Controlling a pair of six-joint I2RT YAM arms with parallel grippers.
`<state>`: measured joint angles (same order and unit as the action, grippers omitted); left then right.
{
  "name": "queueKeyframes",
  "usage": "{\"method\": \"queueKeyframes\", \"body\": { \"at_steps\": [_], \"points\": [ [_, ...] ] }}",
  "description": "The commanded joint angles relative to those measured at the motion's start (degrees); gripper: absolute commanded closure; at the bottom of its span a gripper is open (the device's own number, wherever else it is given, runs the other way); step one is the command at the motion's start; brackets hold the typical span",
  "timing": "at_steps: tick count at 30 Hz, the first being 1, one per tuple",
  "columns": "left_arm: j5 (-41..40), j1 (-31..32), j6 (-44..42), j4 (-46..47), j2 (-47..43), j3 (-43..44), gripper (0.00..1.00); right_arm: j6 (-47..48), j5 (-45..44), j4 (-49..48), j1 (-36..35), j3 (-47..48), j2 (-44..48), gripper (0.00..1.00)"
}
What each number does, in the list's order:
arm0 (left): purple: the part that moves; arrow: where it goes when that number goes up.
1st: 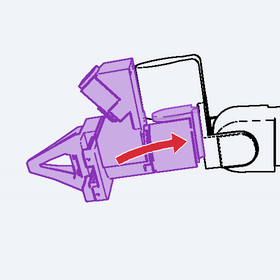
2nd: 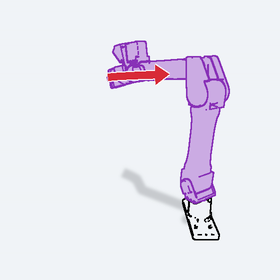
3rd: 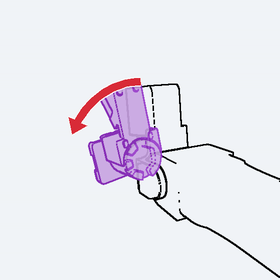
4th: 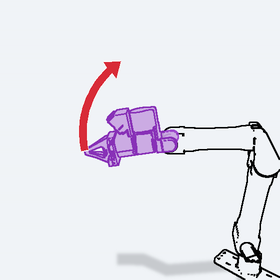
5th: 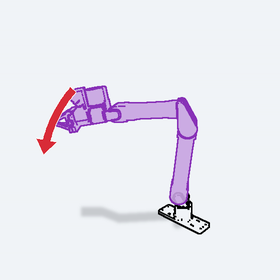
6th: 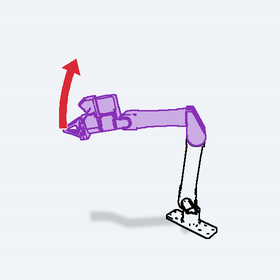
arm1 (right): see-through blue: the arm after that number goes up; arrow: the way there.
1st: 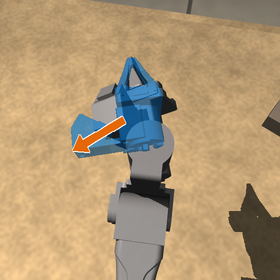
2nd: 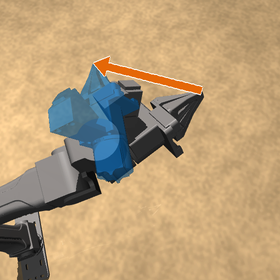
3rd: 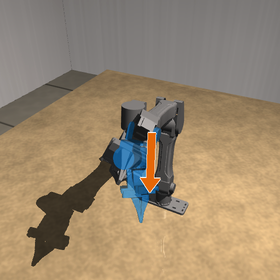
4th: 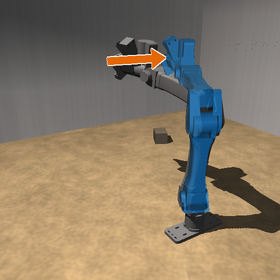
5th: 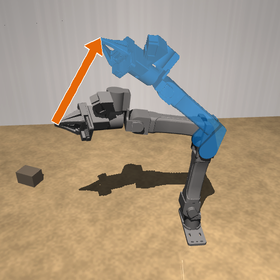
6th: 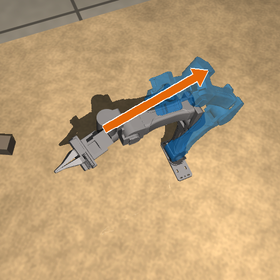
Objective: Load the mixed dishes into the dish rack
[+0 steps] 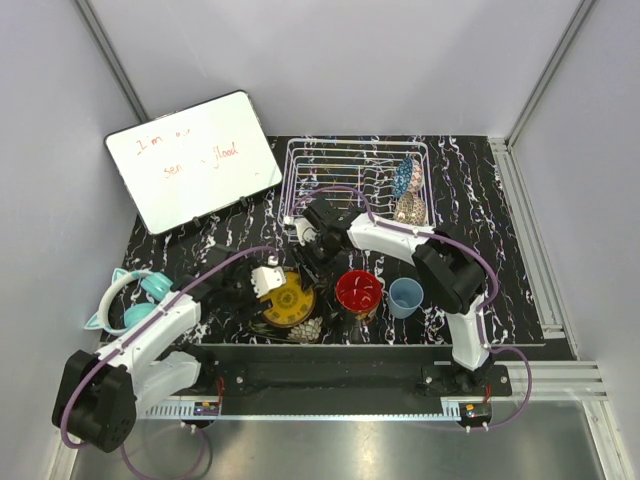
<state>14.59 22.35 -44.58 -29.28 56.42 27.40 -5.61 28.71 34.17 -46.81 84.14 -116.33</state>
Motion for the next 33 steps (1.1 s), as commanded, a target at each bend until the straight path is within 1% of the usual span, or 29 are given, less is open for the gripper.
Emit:
{"method": "queueKeyframes", "body": {
  "at_steps": [1,5,15,24,28,29,31,32,33],
  "points": [
    [-0.88,0.59,-0.86,3.17,0.53,-1.91,0.16,-0.19,5.3,0.98,-0.57,4.19,1.37,0.55],
    [-0.7,0.77,-0.78,3.88,0.35,-2.35,0.15,-0.19,6.7,1.86,-0.57,5.86,2.6,0.54],
    [-0.35,1.21,-0.25,4.58,0.35,-1.73,0.15,2.0,10.31,6.6,-0.83,11.92,-2.23,0.57],
    [-0.09,1.47,0.1,5.02,0.35,-1.21,0.15,2.35,12.33,8.98,-1.01,16.14,-5.66,0.67],
    [-0.26,1.56,0.37,5.02,-0.09,-1.64,0.15,2.27,12.42,9.07,-1.01,16.58,-6.27,0.73],
    [-0.18,1.56,0.37,5.02,-0.17,-1.73,0.15,2.27,12.51,9.33,-1.01,16.76,-6.45,0.79],
    [-0.44,1.56,0.19,5.02,-0.35,-2.0,0.15,2.27,12.86,9.51,-1.09,17.29,-7.06,0.87],
    [-0.53,1.56,0.19,5.11,-0.52,-2.08,0.15,2.53,12.86,9.68,-1.27,17.72,-7.15,0.98],
    [-0.7,1.56,0.19,5.11,-0.61,-2.09,0.15,2.62,12.86,9.95,-1.27,17.9,-7.24,0.99]
  ]
}}
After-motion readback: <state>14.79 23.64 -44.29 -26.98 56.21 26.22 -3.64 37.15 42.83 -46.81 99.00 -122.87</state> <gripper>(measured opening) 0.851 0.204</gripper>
